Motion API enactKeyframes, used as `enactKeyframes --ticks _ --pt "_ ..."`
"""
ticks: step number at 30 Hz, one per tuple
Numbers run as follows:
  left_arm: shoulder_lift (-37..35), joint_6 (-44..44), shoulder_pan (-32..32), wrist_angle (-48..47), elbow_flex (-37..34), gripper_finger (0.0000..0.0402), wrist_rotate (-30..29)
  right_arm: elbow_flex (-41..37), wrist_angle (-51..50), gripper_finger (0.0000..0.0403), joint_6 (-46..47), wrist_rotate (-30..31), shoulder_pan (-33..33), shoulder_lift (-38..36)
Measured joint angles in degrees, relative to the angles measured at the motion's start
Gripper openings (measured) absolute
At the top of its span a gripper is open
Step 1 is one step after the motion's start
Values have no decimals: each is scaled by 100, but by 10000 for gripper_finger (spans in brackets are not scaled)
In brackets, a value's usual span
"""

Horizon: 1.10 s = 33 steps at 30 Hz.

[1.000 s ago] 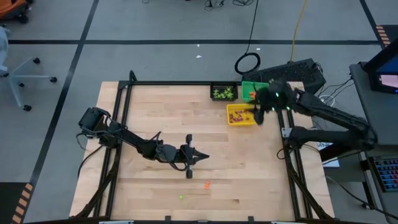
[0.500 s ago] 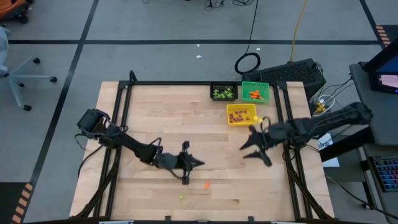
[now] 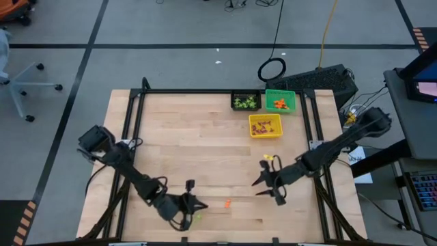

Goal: Sort Halloween decoration
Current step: Put the orange skeleton toy into the green basket

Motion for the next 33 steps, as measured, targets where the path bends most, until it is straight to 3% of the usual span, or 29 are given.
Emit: enactKeyframes --ticks 6,9,21,26,33 --pt "5 -714 -422 -279 2 7 210 2 1560 169 -170 -1 144 1235" --pt "90 -1188 -582 -312 2 27 515 117 2026 169 -399 0 143 1675" --pt "114 -1407 -867 -643 2 207 -115 1434 1268 169 -692 -14 51 2888" --pt "114 -1405 -825 -640 2 223 -149 1745 1557 169 -801 -633 -145 3322" --pt "114 -1407 -823 -636 2 224 -199 2115 1550 169 -1063 -623 -309 3894"
